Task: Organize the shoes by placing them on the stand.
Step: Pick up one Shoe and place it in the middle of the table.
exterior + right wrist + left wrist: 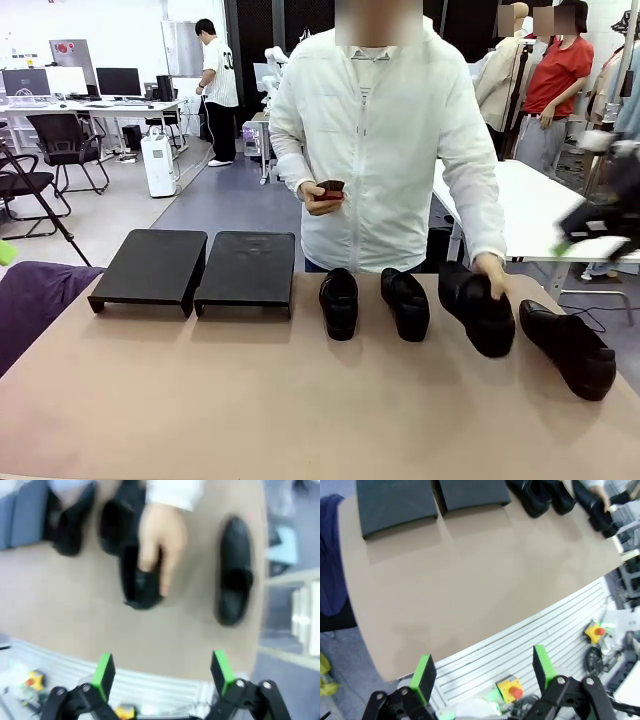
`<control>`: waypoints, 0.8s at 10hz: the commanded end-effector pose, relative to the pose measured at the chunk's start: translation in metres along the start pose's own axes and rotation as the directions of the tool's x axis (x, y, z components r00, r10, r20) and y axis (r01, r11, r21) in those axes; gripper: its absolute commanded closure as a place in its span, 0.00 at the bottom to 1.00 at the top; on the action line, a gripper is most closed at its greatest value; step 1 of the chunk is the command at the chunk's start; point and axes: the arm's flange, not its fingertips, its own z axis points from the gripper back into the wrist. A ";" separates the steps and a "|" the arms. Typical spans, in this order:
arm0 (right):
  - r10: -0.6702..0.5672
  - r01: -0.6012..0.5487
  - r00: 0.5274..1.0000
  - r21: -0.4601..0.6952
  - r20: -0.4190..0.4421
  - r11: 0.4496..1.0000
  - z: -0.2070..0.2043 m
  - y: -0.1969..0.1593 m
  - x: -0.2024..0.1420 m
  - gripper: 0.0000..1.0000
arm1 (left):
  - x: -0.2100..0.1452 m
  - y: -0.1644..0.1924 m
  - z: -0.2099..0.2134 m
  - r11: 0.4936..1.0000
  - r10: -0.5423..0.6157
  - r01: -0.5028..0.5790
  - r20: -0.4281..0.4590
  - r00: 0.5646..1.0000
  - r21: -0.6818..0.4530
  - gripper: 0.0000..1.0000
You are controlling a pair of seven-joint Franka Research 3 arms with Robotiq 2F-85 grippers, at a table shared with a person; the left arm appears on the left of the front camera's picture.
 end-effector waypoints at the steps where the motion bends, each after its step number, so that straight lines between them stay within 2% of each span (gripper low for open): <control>1: -0.114 0.114 0.993 -0.032 0.007 0.993 0.084 -0.102 -0.053 0.00 | -0.001 0.001 0.001 1.000 -0.008 0.008 0.001 1.000 -0.014 0.00; 2: -0.235 0.235 0.972 -0.016 0.014 0.972 0.110 -0.145 -0.077 0.00 | -0.001 0.001 0.001 1.000 -0.008 0.008 0.001 1.000 -0.014 0.00; 4: -0.375 0.375 0.926 0.012 0.039 0.927 0.115 -0.186 -0.098 0.00 | -0.001 0.001 0.001 1.000 -0.008 0.008 0.001 1.000 -0.014 0.00; 5: -0.395 0.393 0.917 0.034 0.062 0.919 0.113 -0.191 -0.101 0.00 | -0.001 0.001 0.001 1.000 -0.008 0.008 0.001 1.000 -0.014 0.00; 6: -0.327 0.327 0.944 -0.001 0.046 0.945 0.130 -0.183 -0.126 0.00 | -0.001 0.001 0.001 1.000 -0.008 0.008 0.001 1.000 -0.014 0.00; 8: -0.327 0.327 0.944 -0.001 0.046 0.945 0.130 -0.183 -0.126 0.00 | -0.001 0.001 0.001 1.000 -0.008 0.008 0.001 1.000 -0.014 0.00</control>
